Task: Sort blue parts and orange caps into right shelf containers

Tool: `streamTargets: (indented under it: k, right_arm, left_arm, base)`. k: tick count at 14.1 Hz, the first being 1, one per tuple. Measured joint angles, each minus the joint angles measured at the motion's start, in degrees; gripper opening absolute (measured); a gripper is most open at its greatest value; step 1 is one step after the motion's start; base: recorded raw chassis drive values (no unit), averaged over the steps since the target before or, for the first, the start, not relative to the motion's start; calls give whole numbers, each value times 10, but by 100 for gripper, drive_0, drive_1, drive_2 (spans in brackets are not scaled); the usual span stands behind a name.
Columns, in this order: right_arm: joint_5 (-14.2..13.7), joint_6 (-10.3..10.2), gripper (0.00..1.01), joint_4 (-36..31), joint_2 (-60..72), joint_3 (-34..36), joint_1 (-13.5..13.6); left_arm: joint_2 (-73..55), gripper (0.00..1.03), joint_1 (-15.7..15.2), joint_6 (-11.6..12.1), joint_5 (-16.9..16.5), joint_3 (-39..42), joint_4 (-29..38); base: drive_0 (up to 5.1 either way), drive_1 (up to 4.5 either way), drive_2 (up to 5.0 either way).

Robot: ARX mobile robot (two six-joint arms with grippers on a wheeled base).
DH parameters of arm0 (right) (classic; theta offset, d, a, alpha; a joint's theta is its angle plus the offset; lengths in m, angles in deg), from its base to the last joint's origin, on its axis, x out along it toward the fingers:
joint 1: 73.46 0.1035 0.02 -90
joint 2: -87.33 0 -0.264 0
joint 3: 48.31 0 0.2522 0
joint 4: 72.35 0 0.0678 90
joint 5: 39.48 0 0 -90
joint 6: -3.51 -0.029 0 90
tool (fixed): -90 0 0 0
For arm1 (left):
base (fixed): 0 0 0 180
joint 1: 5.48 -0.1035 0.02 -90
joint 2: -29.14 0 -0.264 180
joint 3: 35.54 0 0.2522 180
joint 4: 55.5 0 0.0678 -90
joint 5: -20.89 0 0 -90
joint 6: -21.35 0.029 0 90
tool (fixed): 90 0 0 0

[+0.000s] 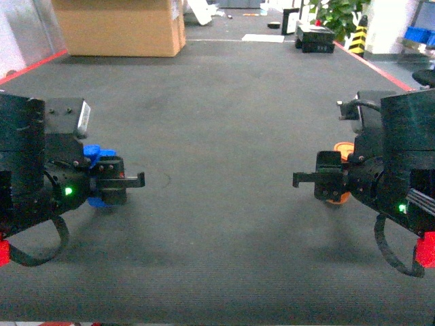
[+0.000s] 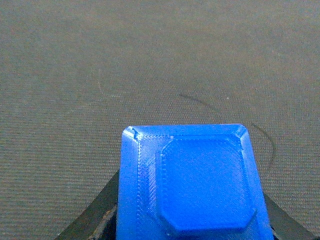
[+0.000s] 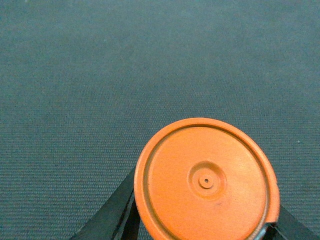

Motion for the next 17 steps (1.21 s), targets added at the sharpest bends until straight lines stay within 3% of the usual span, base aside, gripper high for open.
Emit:
streamTargets:
  k: [4,7,9,12,15,16,17]
  right_arm:
    - [-28,25,45,-68,-100,53,9]
    - [-62,50,45,-121,-196,133,25]
    - [-86,63,45,-141,-265,183,34]
    - [-131,100,45,-176,-333,224,45]
    - [-131,119,45,-173,-334,224,49]
    - [-84,113,45,-125,-353,229,37]
    - [-39,105,45,-119,-379,260,23]
  left_arm:
    - [112,45,12,17,35,65,81]
    - [215,45,32,44,80,141,169]
    - [282,45,41,50,105,188,202]
    - [340,45,56,49,123,231,182]
    - [340,44,60,48,120,233,182]
    - [361,44,46,49,85,238,131]
    - [388,44,35,50,60,264,125]
  base:
    - [0,0,0]
    - [0,0,0]
    - [0,0,0]
    - [0,0,0]
    - [0,0,0]
    - [0,0,0]
    - [0,0,0]
